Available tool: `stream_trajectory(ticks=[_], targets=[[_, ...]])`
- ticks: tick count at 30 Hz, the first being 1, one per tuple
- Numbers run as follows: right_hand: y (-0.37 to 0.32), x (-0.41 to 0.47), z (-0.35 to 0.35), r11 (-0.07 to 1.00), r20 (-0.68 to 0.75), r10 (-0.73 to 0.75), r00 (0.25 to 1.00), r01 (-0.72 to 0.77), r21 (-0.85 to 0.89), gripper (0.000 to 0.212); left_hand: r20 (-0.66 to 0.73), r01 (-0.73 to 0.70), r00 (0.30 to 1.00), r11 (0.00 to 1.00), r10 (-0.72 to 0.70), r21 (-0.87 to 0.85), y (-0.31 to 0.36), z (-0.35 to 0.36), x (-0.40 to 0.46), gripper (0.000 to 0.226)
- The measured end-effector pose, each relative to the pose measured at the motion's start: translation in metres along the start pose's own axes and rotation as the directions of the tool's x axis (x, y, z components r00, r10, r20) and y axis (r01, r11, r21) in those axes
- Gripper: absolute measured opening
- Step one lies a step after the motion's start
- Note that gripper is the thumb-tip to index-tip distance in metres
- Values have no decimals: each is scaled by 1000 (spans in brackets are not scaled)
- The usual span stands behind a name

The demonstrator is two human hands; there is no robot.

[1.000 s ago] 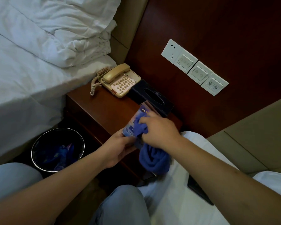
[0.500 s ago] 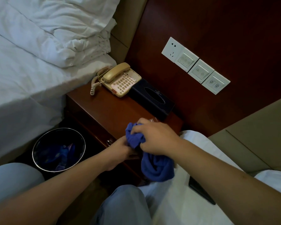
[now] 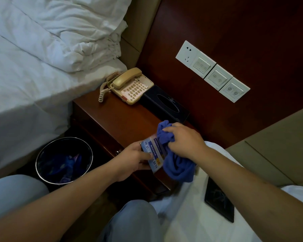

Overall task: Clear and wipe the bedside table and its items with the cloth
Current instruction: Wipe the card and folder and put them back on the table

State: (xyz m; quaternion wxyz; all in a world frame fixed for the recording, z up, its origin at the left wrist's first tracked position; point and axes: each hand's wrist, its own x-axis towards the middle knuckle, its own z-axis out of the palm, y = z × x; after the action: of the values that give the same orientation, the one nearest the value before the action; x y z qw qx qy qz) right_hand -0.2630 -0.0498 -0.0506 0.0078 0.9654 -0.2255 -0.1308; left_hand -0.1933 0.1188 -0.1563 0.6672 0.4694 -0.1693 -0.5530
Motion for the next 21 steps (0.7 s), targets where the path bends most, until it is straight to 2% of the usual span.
stream_trajectory(ticks=[2,5,7,10,13,16,21], targets=[[-6,-6,6,1000,41,-11,999,12,-4,59,-26,7,1000,1000,-8,-8,1,-3,0,39],[-19,-23,13,997,230,-50,972,63,-48,52,-80,52,996,995,-45,86,-2,-5,-1,38],[-18,-24,9,976,298,-46,954,106,-190,40,-71,77,995,985,-66,155,-3,-3,-3,36],[-13,-15,-1,873,223,-31,974,135,-469,30,-30,84,996,983,-80,161,-2,3,-3,38],[-12,-11,5,790,206,-26,978,147,-596,31,-14,94,996,986,-93,134,-4,5,-4,42],[-14,-7,18,757,239,-14,971,166,-632,31,-11,108,994,991,-108,78,-10,6,-5,43],[-18,-5,14,743,283,-32,959,212,-635,32,-15,130,991,983,-133,-127,-9,9,-6,41]])
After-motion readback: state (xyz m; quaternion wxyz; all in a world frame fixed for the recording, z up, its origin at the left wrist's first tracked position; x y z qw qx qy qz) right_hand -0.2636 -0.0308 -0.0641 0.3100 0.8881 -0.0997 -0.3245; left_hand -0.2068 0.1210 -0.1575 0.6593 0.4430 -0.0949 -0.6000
